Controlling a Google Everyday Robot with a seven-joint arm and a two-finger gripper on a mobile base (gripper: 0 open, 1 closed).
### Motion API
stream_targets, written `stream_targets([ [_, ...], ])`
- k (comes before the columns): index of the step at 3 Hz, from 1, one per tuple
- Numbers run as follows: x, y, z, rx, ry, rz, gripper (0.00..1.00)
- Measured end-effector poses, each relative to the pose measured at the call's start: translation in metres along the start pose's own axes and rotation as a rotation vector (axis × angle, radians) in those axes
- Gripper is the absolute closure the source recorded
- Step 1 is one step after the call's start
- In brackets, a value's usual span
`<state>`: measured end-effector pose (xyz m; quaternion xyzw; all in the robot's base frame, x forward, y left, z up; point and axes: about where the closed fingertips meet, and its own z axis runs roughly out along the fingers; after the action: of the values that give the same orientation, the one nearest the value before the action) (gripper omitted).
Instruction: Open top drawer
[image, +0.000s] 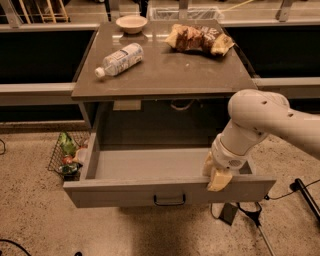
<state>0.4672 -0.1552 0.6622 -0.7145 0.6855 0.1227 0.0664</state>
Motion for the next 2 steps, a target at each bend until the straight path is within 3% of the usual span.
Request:
stream_targets([
  [2,0.0,0.0,0.0,0.0,0.0,0.0,0.36],
])
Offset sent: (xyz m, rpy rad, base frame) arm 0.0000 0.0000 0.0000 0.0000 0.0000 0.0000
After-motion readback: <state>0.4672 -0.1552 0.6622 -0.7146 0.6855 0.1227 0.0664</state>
